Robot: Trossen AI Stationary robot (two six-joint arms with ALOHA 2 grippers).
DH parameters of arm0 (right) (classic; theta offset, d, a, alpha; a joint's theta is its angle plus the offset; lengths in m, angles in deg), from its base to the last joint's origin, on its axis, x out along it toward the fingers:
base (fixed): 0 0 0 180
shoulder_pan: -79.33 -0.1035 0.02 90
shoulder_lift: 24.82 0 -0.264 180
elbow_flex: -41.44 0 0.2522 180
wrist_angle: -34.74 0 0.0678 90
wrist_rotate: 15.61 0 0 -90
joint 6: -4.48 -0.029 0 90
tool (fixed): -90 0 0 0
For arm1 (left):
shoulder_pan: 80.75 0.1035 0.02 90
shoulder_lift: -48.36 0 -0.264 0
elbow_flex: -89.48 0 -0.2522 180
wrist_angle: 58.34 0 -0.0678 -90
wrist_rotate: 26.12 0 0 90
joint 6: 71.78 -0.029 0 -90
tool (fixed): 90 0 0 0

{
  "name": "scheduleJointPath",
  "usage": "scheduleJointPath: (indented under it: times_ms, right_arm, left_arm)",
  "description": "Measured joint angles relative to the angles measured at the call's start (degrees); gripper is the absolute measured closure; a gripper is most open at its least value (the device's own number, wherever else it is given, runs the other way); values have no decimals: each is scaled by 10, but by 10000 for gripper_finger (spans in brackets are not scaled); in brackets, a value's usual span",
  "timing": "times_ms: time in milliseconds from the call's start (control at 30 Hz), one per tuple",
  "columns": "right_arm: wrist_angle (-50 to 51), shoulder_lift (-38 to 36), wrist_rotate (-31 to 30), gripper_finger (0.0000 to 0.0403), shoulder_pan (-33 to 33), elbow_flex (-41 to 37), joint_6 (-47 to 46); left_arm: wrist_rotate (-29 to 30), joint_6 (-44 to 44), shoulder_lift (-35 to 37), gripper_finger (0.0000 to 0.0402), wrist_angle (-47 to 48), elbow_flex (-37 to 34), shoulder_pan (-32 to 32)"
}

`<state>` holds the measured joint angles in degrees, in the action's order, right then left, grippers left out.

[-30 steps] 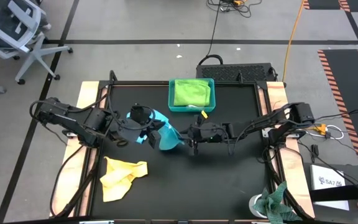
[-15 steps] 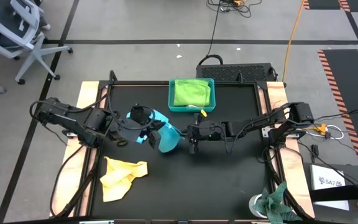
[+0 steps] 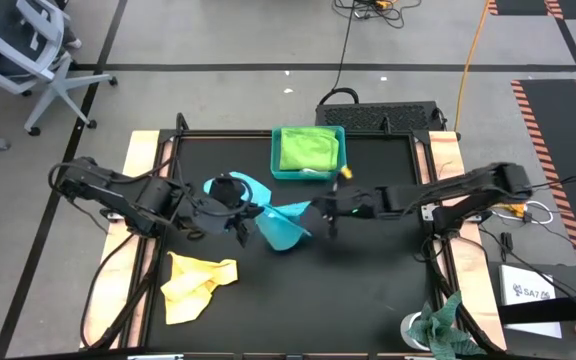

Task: Fold microfiber towels
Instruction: Fold the bottom blue microfiber towel

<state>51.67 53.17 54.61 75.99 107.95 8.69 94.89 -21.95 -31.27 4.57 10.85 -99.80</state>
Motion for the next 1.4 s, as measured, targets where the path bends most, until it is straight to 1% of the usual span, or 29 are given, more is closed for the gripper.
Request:
scheduleJointPath:
  times_ms: [267, 367, 467, 567, 633, 767, 867, 1033, 1100, 1200, 1300, 1400]
  right_arm:
    - [10, -192, -57, 402, 0, 0, 17]
    - [10, -243, -62, 402, 0, 0, 20]
    - [10, -276, -62, 402, 0, 0, 20]
    - [12, -288, -61, 403, 0, 1, 18]
    - [20, -288, -59, 403, 0, 1, 10]
    - [45, -281, -57, 403, -2, 1, 5]
    - [75, -281, -62, 403, -2, 1, 7]
    - [107, -287, -118, 403, 1, 1, 49]
    - [128, -291, -133, 403, 7, 1, 65]
    - [177, -291, -134, 403, 22, 1, 71]
    - [247, -289, -130, 403, 41, 1, 54]
    - [285, -286, -126, 403, 55, 1, 47]
  left_arm:
    - [1, 19, 0, 394, 1, -56, 13]
    - [1, 19, 0, 398, -2, -75, 22]
    - [1, 15, 0, 392, -23, -86, 34]
    - [1, -19, 0, 393, -55, -88, 48]
    - [1, -54, 0, 397, -84, -88, 57]
    - [-8, -102, 0, 393, -130, -88, 76]
    - [-25, -110, 0, 397, -126, -88, 89]
    - [-27, -109, 0, 396, -102, -88, 108]
    - [-26, -112, 0, 398, -101, -88, 120]
    - [-21, -127, 0, 396, -101, -88, 139]
    - [-21, -148, 0, 398, -105, -88, 161]
    - [-29, -164, 0, 397, -108, -88, 185]
